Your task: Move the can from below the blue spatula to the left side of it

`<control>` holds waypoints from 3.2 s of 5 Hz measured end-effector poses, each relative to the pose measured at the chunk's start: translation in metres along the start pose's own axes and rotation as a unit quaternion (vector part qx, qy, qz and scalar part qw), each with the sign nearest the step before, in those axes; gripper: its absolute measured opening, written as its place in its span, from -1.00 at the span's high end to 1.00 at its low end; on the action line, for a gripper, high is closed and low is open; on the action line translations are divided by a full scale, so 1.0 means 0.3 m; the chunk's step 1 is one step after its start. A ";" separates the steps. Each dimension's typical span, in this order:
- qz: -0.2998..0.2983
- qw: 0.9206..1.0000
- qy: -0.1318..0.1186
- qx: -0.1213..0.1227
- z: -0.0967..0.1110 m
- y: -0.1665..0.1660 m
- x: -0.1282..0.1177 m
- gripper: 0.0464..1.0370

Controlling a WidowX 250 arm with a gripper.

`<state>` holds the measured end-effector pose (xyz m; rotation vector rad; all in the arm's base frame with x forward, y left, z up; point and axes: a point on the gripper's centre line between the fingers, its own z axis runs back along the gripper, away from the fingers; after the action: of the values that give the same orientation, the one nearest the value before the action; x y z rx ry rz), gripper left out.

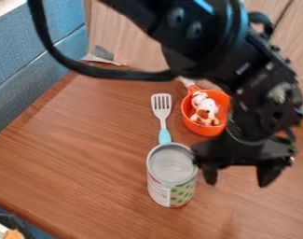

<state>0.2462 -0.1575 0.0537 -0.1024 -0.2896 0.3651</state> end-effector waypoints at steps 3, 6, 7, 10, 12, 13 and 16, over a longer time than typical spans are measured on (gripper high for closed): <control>0.002 0.998 0.051 0.032 -0.130 0.069 -0.037 -0.93; 0.021 0.997 0.051 0.050 -0.109 0.150 -0.003 -0.93; 0.030 0.996 0.053 0.058 -0.111 0.186 0.005 -0.93; 0.079 0.991 0.052 0.091 -0.120 0.310 0.071 -0.93; 0.117 0.986 0.048 0.108 -0.122 0.402 0.120 -0.93; 0.148 0.981 0.041 0.115 -0.107 0.456 0.152 -0.93; 0.221 0.967 0.028 0.125 -0.078 0.610 0.237 -0.93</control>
<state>0.2551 0.0375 0.0223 0.0742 -0.1592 0.8374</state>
